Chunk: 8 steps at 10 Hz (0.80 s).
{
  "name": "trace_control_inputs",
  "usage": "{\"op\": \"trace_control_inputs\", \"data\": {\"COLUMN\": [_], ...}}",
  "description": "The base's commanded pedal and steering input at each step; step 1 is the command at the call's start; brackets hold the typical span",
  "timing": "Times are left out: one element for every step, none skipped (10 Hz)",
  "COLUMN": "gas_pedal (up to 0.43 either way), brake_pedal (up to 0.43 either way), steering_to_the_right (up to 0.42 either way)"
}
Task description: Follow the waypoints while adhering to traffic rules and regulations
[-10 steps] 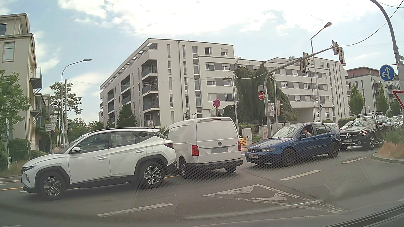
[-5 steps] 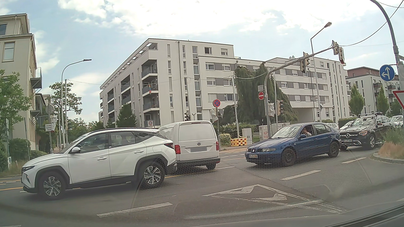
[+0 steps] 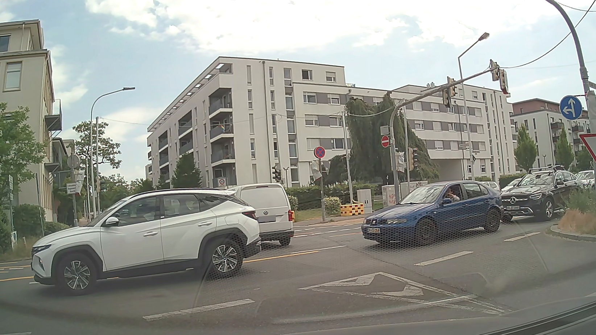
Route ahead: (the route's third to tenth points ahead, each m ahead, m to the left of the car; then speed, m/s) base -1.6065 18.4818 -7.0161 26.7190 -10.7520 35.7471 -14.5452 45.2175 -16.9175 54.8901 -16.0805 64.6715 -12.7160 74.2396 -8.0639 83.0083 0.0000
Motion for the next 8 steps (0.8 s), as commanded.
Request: {"op": "trace_control_inputs", "data": {"gas_pedal": [0.000, 0.000, 0.000, 0.000, 0.000, 0.000, 0.000, 0.000], "brake_pedal": [0.335, 0.335, 0.335, 0.335, 0.335, 0.335, 0.335, 0.335], "steering_to_the_right": [-0.882, -0.881, -0.881, -0.882, -0.881, -0.882, -0.881, -0.881]}}
